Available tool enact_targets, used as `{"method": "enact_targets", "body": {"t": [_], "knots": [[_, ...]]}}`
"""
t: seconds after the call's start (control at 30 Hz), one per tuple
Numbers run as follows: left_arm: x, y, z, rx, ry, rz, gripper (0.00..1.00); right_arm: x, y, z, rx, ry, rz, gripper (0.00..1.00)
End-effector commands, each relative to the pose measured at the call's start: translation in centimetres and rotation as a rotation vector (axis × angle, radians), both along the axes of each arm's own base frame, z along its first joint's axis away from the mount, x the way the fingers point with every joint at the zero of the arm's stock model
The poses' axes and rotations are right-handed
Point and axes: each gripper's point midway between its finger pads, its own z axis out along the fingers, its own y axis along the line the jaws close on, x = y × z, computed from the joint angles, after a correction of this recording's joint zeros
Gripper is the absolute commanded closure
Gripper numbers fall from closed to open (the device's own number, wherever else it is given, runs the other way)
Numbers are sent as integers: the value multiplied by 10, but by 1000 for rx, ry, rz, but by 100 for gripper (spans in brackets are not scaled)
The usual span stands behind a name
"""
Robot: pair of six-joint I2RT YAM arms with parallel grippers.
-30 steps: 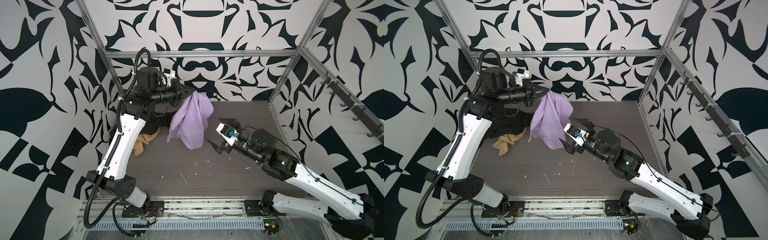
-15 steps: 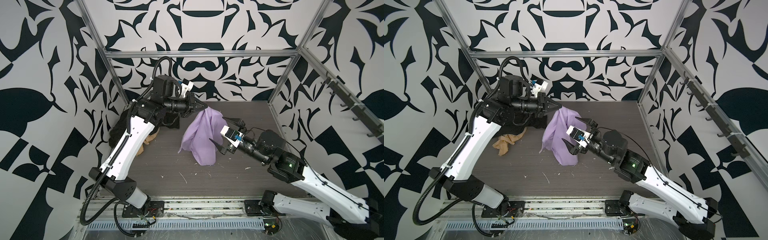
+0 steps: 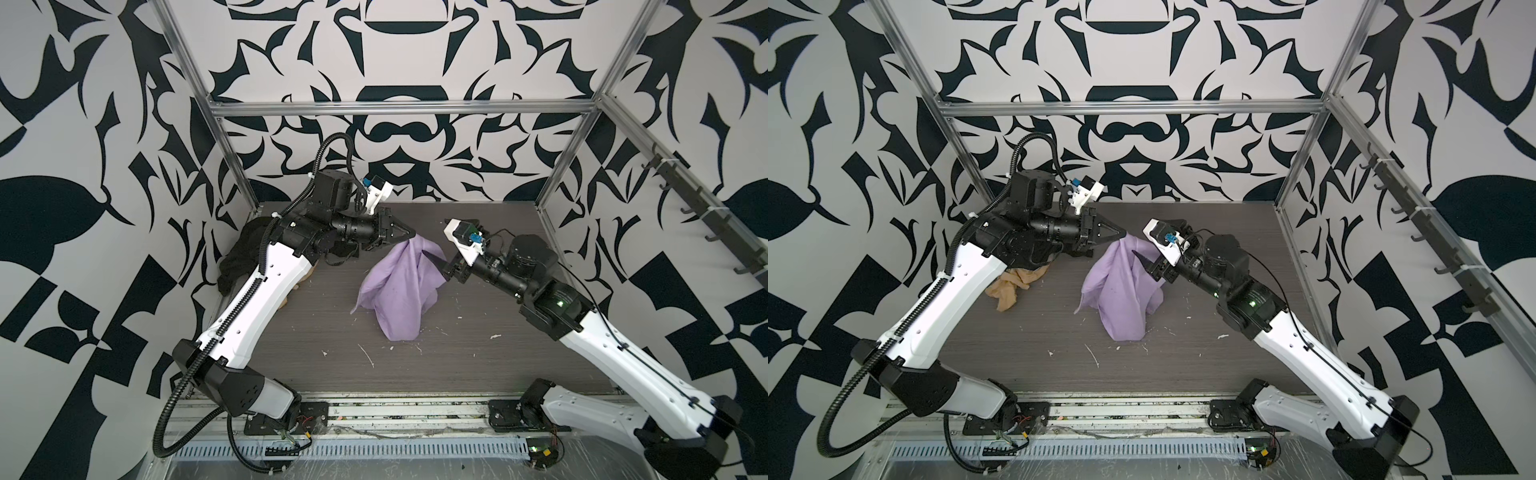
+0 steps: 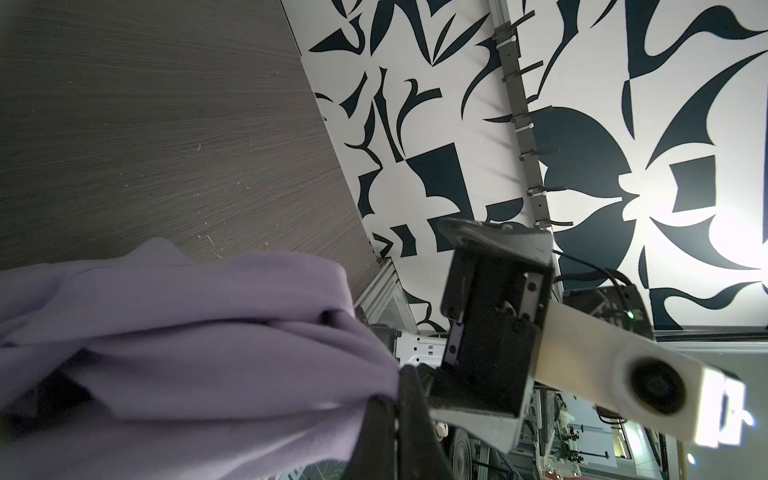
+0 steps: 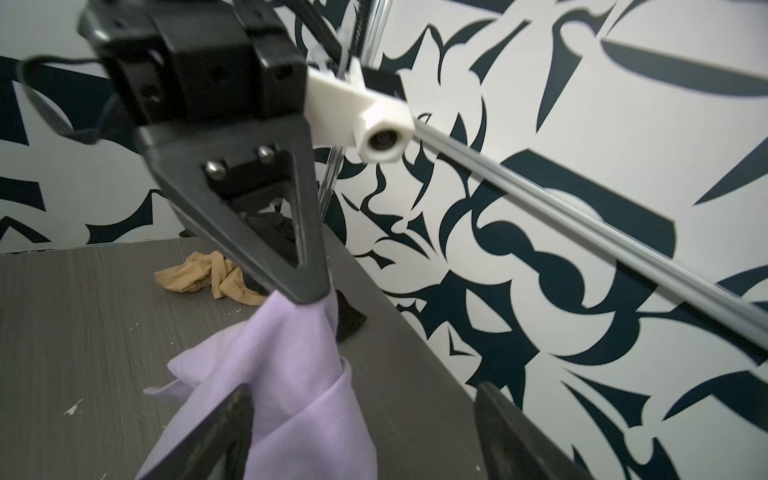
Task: Pick out a specific cloth from the pile
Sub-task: 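Grasp the hanging lavender cloth with the right gripper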
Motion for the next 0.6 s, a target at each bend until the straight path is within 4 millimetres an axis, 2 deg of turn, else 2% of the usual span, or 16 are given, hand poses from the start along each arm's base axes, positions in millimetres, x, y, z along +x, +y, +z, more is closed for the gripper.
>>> {"method": "enact_targets", "body": {"t": [0.0,0.2,0.33,0.43,0.57], "knots": [[-8,1,28,-62,-104,-23,100,-7,16,11,104,29,93,16],[-7,-3,22,-55,-92,-23,100,-3,29,3,122,64,138,20],[-8,-7,21,-59,-90,-30,100,2,37,-3,130,101,156,27],[-9,-9,20,-62,-88,-33,100,4,39,-8,136,120,155,40],[-10,-10,21,-66,-93,-34,100,5,39,-10,139,130,151,68]]}}
